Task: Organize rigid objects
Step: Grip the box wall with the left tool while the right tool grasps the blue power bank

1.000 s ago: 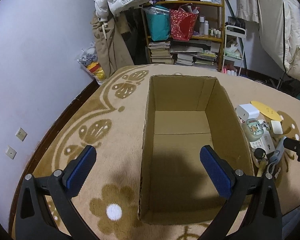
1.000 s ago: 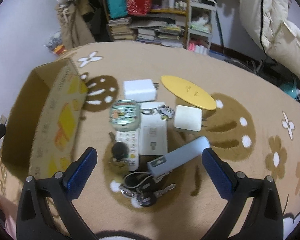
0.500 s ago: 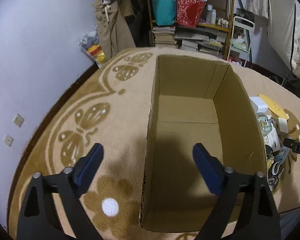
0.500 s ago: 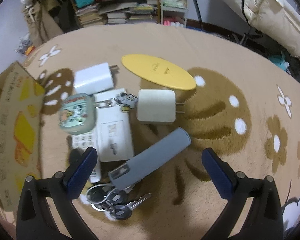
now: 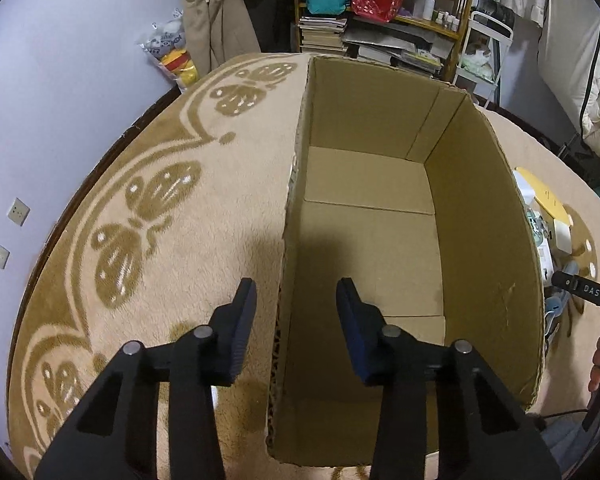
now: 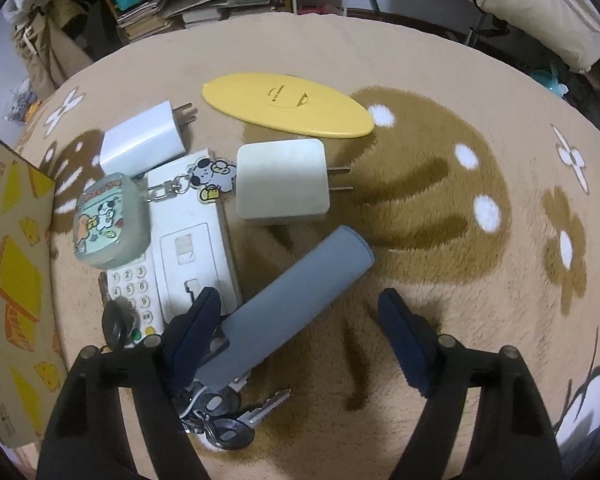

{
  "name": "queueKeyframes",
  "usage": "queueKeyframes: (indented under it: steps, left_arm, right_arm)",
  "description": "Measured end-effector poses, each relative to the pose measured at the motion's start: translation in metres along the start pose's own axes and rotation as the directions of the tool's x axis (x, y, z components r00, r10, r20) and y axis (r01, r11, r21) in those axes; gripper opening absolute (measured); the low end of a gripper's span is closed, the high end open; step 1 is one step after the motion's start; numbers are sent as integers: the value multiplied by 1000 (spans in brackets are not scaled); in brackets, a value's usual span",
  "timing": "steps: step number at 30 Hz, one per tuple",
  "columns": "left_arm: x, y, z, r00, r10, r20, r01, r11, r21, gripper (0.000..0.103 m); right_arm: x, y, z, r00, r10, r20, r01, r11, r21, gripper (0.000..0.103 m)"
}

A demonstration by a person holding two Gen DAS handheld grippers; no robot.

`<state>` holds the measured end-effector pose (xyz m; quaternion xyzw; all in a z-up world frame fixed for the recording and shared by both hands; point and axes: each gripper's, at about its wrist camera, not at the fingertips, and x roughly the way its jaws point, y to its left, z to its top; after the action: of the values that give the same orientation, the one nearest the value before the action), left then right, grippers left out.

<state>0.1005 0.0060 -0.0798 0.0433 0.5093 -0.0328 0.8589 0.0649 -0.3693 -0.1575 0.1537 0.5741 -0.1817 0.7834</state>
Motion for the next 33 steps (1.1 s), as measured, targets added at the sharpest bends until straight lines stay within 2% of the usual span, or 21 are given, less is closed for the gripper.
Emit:
queueKeyframes:
  steps: [2,4,5,8,10,12,15,22,27,29,33]
  left_arm:
    - [1,0,0,1000,7,-1,-7,1000,-1,30]
    - [5,0,-1,1000,4,-25,-4,1000,-6,17]
    - [7,1,-2,999,1,-38,-2,1000,-7,16]
    - [8,2,-2,999,2,-42,-2,1000,-13,15]
    - [7,3,-2,999,-3,-37,3,1000,-17,14]
    - [9,3,-2,999,9,-40,-10,1000,-16,12]
    - [9,3,-2,999,9,-36,-10,1000,-17,11]
    - [8,2,-2,999,10,-30,-11,1000,-11,9]
    - [8,3,-3,1000,10,-26,-10,1000,-14,8]
    - [9,3,-4,1000,11,-23,-12,1000,-14,6]
    - [8,4,-4,1000,5,-17,-6,1000,-14,5]
  right_arm:
    - [4,-1,-1,1000,-2,-6,2,1000,28,85]
    - [5,-4,-2,1000,11,-11,-10,998,67,84]
    - [5,-6,-2,1000,18,-15,-16,996,83,82]
    - [8,-8,-5,999,37,-20,-33,991,132,77]
    - [7,-11,-4,999,37,-10,-35,989,147,69]
    - [5,-14,-4,1000,18,-1,-18,989,146,55]
    - [10,-16,-4,999,46,-24,-41,984,175,51]
    - [14,-19,-5,996,79,-48,-69,981,182,50]
    - [13,-17,6,997,74,-27,-67,979,194,29]
    - [13,-19,6,997,69,-30,-61,977,203,29]
    - [9,-25,5,994,109,-14,-102,963,250,29]
